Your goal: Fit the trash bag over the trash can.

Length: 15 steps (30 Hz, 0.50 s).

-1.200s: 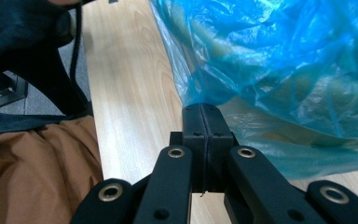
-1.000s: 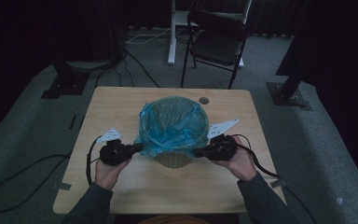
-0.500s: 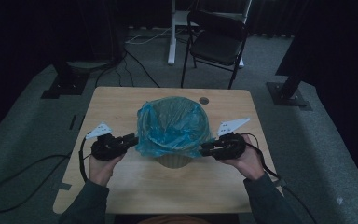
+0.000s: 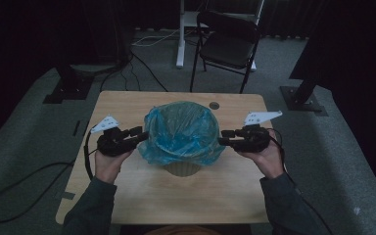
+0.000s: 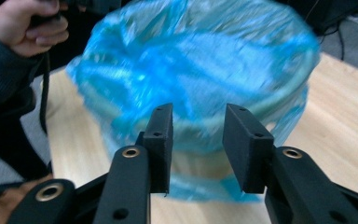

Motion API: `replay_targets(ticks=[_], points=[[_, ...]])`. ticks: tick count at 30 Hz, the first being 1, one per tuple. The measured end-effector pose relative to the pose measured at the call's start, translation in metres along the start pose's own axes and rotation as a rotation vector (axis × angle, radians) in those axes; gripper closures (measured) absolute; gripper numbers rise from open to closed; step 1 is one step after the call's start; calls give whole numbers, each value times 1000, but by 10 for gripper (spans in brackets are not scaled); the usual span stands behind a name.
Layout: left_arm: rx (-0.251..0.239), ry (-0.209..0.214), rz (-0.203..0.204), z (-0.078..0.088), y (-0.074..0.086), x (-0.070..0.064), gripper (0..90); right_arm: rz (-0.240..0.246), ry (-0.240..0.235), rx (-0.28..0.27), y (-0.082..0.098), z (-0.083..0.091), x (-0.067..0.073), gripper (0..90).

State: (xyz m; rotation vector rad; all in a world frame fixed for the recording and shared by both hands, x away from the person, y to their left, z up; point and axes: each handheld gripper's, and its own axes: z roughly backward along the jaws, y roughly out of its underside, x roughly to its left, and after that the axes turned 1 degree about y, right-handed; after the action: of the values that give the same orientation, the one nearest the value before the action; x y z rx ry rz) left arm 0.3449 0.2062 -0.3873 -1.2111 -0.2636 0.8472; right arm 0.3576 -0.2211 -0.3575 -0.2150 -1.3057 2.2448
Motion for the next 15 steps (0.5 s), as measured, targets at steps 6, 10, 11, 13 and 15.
replay_targets(ticks=[6, 10, 11, 13, 15], points=[[5, 12, 38, -13, -3, 5, 575, -17, 35, -6, -8, -15, -8, 586], [-13, 15, 63, -15, -4, 9, 664, -19, 71, 11, -10, -24, -11, 581], [-13, 15, 63, -15, -4, 9, 689, -24, 74, 13, -10, -25, -12, 585], [-21, 9, 71, -15, -4, 11, 748, -26, 79, 16, -10, -25, -13, 593], [-17, -25, 86, -16, -5, 15, 792, -38, 92, 22, -9, -26, -15, 641]])
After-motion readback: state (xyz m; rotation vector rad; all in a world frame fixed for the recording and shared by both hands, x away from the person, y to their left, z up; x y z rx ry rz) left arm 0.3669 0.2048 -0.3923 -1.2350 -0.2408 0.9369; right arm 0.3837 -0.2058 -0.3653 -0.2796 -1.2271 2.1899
